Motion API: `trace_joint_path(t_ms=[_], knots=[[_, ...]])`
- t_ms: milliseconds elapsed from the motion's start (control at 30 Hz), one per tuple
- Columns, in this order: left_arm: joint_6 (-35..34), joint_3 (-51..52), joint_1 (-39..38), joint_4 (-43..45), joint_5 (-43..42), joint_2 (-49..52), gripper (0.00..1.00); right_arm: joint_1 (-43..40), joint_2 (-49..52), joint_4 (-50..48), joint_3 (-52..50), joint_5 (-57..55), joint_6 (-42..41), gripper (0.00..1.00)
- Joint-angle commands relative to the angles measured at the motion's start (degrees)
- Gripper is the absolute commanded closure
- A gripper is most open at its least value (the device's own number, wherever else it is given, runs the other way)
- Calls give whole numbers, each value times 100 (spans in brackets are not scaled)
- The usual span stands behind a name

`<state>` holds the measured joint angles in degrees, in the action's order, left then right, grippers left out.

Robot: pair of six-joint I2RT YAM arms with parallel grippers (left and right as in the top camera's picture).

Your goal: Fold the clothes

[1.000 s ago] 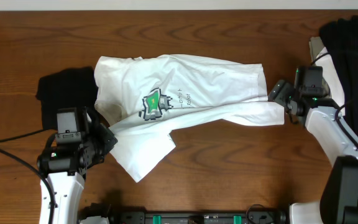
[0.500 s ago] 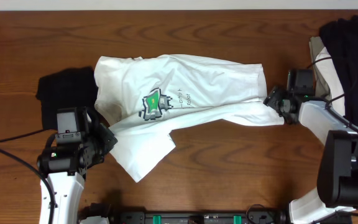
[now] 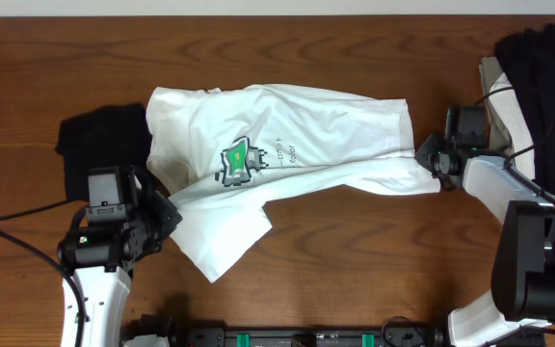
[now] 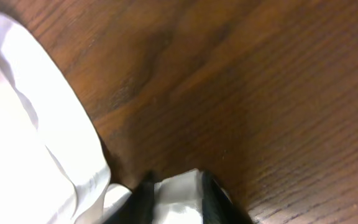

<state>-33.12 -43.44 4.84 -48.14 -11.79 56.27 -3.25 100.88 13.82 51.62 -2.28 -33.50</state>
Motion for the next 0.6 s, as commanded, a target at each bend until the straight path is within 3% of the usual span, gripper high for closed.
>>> trace_joint_path(t_ms=[0, 267, 567], knots=[[57, -70, 39, 4, 96, 26, 94, -50, 61, -11, 79, -31, -33, 98], [170, -140, 39, 31, 83, 26, 94, -63, -350, 247, 157, -48, 256, 99], [927, -1934, 39, -911, 70, 26, 94, -343, -2474, 2549, 1412, -286, 881, 99]])
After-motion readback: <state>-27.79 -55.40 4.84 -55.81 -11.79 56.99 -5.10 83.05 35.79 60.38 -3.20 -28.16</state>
